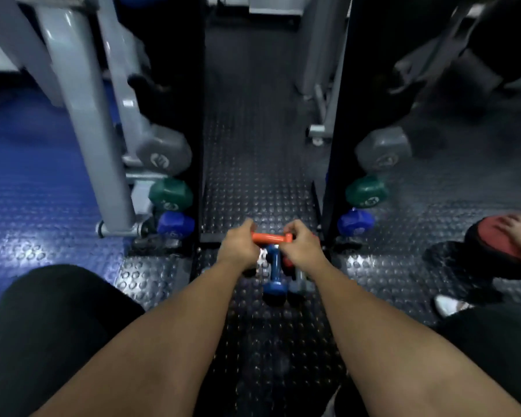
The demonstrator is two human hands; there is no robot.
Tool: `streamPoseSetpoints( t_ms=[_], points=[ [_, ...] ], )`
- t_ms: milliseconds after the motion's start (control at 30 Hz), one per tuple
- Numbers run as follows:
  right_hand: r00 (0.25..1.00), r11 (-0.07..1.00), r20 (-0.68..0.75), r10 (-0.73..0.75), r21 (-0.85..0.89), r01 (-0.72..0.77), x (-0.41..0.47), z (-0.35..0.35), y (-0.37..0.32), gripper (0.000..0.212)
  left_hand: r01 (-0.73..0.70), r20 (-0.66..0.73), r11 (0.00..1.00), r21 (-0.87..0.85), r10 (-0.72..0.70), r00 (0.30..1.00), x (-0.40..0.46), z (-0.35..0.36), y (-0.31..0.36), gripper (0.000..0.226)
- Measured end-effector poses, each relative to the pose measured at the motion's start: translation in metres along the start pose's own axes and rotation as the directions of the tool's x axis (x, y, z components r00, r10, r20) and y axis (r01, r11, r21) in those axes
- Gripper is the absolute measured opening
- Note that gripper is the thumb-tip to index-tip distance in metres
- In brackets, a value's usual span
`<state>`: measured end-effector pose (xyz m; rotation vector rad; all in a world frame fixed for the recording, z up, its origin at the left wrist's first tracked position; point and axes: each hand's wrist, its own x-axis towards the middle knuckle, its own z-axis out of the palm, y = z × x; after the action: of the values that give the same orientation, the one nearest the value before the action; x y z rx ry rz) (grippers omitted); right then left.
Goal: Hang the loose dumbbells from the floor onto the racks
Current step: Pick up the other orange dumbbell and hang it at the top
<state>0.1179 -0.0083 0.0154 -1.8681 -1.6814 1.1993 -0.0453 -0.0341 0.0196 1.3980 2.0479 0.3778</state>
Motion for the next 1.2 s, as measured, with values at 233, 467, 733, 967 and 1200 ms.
streamPoseSetpoints(
  t_ms=[233,467,733,967,1200],
  points=[
    [0.956,0.962,-0.140,-0.260,0.052,0.269,-0.012,-0.083,-0.116,0.036,-0.127,-0.322,0.966,-0.227,0.049,0.945,-0.014,-0.109,0.073,0.034],
    [0.868,0.868,-0.277,-0.412,0.171,0.466,-0.048,-0.163,-0.199,0.034,-0.367,-0.469,0.880,-0.301,0.199,0.861,-0.042,-0.204,0.147,0.042],
    [0.751,0.707,-0.369,-0.548,0.275,0.652,-0.094,-0.226,-0.262,0.035,-0.547,-0.616,0.789,-0.280,0.290,0.733,-0.078,-0.273,0.206,0.048],
    [0.613,0.467,-0.319,-0.723,0.427,0.774,-0.151,-0.295,-0.338,0.088,-0.664,-0.701,0.706,-0.244,0.345,0.624,-0.117,-0.368,0.276,0.035],
    [0.515,0.348,-0.368,-0.774,0.432,0.832,-0.227,-0.361,-0.403,0.028,-0.815,-0.760,0.554,-0.170,0.453,0.466,-0.170,-0.447,0.369,0.034]
  ],
)
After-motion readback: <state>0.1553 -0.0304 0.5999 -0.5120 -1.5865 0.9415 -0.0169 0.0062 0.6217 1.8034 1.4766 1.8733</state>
